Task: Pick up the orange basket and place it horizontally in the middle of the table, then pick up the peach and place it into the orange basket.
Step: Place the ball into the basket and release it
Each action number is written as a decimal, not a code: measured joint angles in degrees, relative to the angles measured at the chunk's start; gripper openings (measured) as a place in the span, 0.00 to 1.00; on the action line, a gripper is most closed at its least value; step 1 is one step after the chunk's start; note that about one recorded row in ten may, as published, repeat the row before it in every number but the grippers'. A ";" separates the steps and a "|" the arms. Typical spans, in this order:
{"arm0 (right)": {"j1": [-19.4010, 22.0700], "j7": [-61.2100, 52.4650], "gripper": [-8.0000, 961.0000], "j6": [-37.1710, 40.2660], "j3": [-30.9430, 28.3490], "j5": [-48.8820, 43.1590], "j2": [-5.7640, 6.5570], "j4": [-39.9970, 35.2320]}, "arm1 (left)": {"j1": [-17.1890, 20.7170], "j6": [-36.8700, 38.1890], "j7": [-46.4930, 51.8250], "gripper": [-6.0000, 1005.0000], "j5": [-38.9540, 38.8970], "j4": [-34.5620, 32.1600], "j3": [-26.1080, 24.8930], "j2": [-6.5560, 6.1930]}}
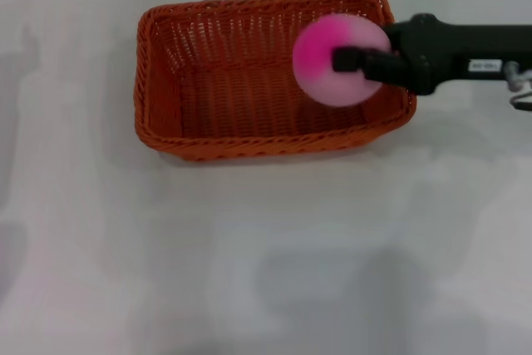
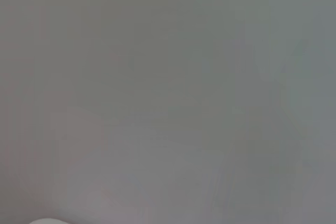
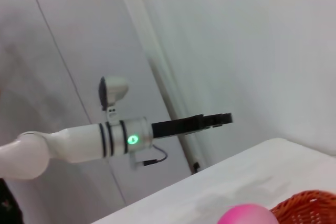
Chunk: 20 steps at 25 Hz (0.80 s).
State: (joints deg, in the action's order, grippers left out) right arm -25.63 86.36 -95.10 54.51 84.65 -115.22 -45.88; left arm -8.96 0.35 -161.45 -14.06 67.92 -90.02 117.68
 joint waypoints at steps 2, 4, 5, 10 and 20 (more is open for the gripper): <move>-1.17 0.30 0.20 2.80 0.84 0.82 -0.06 0.78 | 0.00 -0.09 0.00 0.53 0.00 -0.15 -0.28 0.01; -1.58 0.41 0.20 3.68 1.08 1.02 -0.07 1.20 | 0.00 -0.09 0.00 0.53 -0.01 -0.19 -0.45 0.04; -2.13 0.53 0.20 4.53 1.44 1.24 -0.10 1.69 | 0.00 -0.09 0.00 0.53 -0.01 -0.20 -0.60 0.09; -3.81 0.96 0.20 8.16 3.67 2.12 -0.24 2.89 | -0.15 -0.10 0.00 0.53 -0.01 -0.42 -0.70 0.19; -6.58 3.26 0.21 14.01 8.04 5.52 -0.43 6.49 | 0.09 -1.30 0.00 0.53 -0.02 -1.04 -0.67 0.44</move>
State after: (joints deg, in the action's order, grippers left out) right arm -32.21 89.61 -81.09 62.54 90.17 -115.65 -39.39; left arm -8.87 -0.94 -161.45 -14.07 66.88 -90.70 118.12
